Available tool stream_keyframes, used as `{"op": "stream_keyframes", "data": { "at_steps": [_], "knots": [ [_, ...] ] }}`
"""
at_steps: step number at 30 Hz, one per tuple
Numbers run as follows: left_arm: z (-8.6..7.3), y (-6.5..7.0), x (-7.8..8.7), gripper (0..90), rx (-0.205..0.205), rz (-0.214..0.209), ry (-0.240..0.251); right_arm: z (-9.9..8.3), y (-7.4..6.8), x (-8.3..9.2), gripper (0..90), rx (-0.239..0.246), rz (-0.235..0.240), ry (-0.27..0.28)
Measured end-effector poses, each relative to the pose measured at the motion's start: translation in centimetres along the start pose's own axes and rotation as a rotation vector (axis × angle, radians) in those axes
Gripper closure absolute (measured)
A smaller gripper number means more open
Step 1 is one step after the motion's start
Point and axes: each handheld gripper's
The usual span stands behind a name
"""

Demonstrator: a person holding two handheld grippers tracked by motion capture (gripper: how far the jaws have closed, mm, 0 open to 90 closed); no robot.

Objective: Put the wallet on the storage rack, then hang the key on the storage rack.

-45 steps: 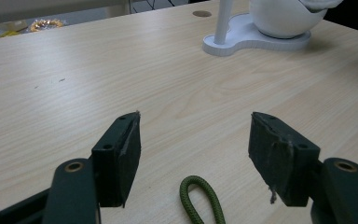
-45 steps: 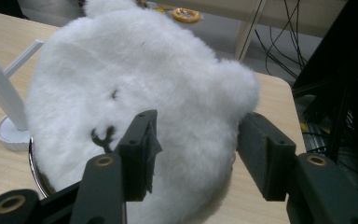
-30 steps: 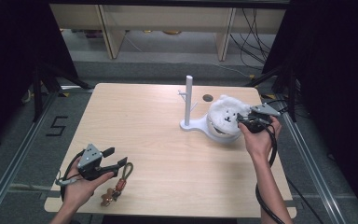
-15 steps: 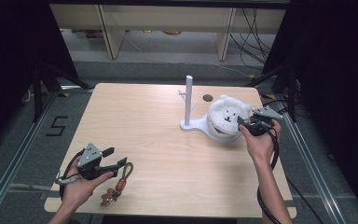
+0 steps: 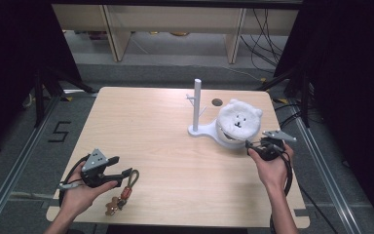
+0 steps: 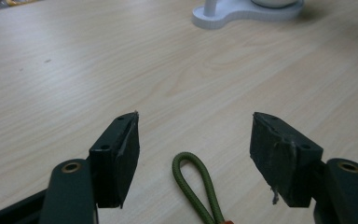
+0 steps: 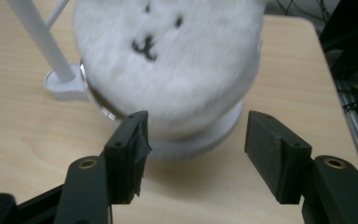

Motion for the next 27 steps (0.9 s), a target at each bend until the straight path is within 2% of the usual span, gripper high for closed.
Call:
{"op": "stream_keyframes", "data": {
  "at_steps": [1,2,4,5,6,7,8,9,10,11,13,14,15,18,19,20,21,24,26,27],
  "knots": [
    [0.1,0.1,0.0,33.0,0.001,-0.004,-0.016,0.0,0.0,0.0,40.9,0.000,0.000,0.000],
    [0.2,0.1,0.0,33.6,0.000,-0.026,-0.024,-1.0,-0.1,0.4,41.2,-0.021,0.015,-0.032],
    [0.2,0.1,-0.1,33.8,-0.005,-0.031,-0.032,-1.4,-0.2,0.6,41.3,-0.026,0.011,-0.047],
    [0.3,0.2,-0.1,34.1,0.007,-0.038,-0.046,-2.0,-0.2,0.8,41.3,-0.031,0.006,-0.068],
    [0.3,0.2,0.0,34.3,0.004,-0.046,-0.061,-2.5,-0.2,0.8,41.3,-0.044,0.024,-0.074],
    [0.3,0.1,0.0,34.7,-0.014,-0.054,-0.081,-3.0,-0.3,1.0,41.3,-0.048,0.010,-0.089],
    [0.3,0.1,0.0,35.2,-0.022,-0.057,-0.094,-3.4,-0.3,1.1,41.3,-0.058,0.032,-0.100],
    [0.3,0.3,-0.1,35.4,0.008,-0.054,-0.090,-3.9,-0.4,1.3,41.1,-0.056,0.020,-0.111],
    [0.3,0.2,0.1,35.5,-0.019,-0.056,-0.122,-4.1,-0.4,1.4,41.0,-0.050,0.019,-0.112],
    [0.3,0.2,0.1,35.5,-0.021,-0.064,-0.130,-4.5,-0.5,1.5,40.8,-0.067,0.028,-0.121],
    [0.3,0.3,0.1,35.6,-0.013,-0.076,-0.158,-5.1,-0.4,1.5,40.4,-0.068,0.040,-0.128],
    [0.4,0.3,0.1,35.6,-0.011,-0.071,-0.167,-5.3,-0.4,1.6,40.4,-0.073,0.037,-0.133],
    [0.4,0.2,0.2,35.6,-0.029,-0.083,-0.191,-5.6,-0.3,1.5,40.4,-0.077,0.039,-0.125],
    [0.4,0.2,0.3,35.8,-0.008,-0.088,-0.210,-5.7,-0.2,1.7,39.9,-0.094,0.052,-0.136],
    [0.5,0.2,0.3,36.0,-0.002,-0.082,-0.216,-5.7,-0.1,1.8,39.9,-0.082,0.029,-0.140],
    [0.6,0.1,0.4,36.0,-0.016,-0.093,-0.240,-5.8,0.0,1.8,39.8,-0.083,0.033,-0.136],
    [0.6,0.1,0.4,36.0,-0.019,-0.088,-0.243,-5.7,-0.1,2.0,39.7,-0.084,0.036,-0.150],
    [1.0,0.3,0.5,37.0,0.004,-0.101,-0.263,-5.8,0.0,2.1,39.5,-0.093,0.050,-0.161],
    [1.2,0.2,0.4,37.0,0.001,-0.098,-0.287,-5.8,0.1,1.9,39.3,-0.084,0.044,-0.161],
    [1.4,0.2,0.4,37.0,0.003,-0.110,-0.305,-5.8,0.1,1.9,39.3,-0.096,0.050,-0.171]
  ]
}}
Point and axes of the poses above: each handheld gripper's, and its own axes: x roughly backward along the jaws, z roughly out of its top, y roughly to its right, and after that the axes turned 13 degrees about -x, right-handed
